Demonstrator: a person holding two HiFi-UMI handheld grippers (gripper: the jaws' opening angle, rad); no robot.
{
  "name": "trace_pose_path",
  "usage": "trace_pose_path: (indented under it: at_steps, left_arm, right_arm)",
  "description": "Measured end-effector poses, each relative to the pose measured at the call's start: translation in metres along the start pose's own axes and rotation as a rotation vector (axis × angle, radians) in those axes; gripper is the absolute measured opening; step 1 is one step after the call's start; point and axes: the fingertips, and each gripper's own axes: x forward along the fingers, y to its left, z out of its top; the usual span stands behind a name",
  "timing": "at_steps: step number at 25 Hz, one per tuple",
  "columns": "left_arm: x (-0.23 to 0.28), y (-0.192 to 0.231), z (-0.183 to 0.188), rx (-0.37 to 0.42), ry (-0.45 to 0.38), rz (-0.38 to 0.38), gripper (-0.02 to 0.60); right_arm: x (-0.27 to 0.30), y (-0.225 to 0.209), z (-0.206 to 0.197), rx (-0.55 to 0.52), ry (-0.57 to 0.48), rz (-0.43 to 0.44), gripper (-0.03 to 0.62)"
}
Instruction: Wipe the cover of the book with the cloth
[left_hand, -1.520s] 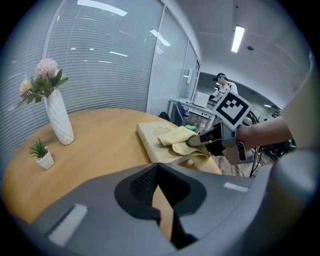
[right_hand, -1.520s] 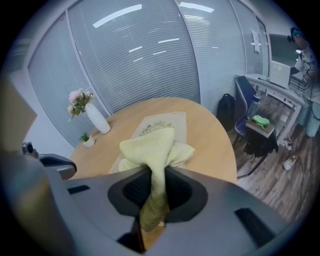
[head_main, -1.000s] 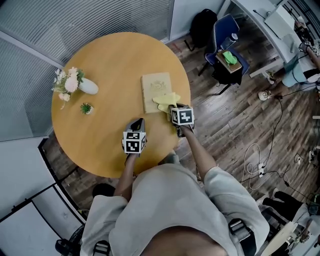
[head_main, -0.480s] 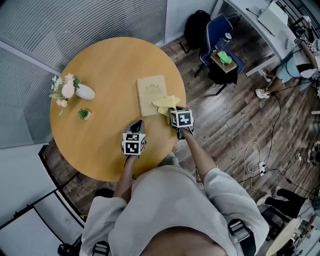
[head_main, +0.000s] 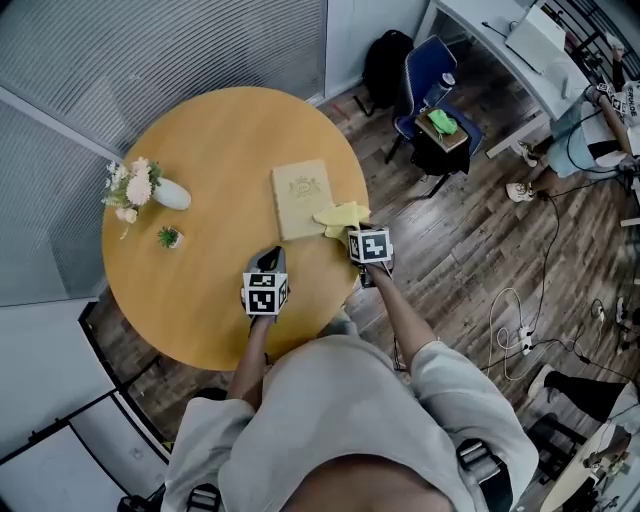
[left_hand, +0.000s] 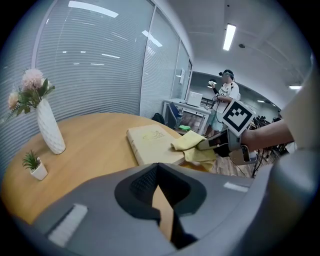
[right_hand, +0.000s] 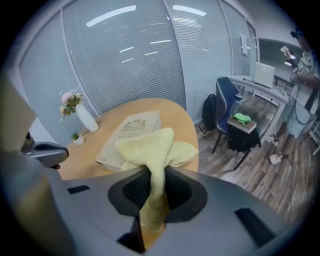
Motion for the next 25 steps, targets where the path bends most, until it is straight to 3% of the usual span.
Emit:
trace_pose_path:
  at_steps: [13,25]
  left_arm:
    - [-0.013,0.008,0.006,-0.004,-0.034,0.025,0.009]
    - [-0.039,0.016,0.010,-0.013,-0.074,0.069,0.009]
  right_arm:
    - [-0.036,-0.009,-0.015,0.001,-0.080,-0.034,0.067]
    - [-0.071,0.010,-0.006,-0.057,-0.201,0.010,0.067]
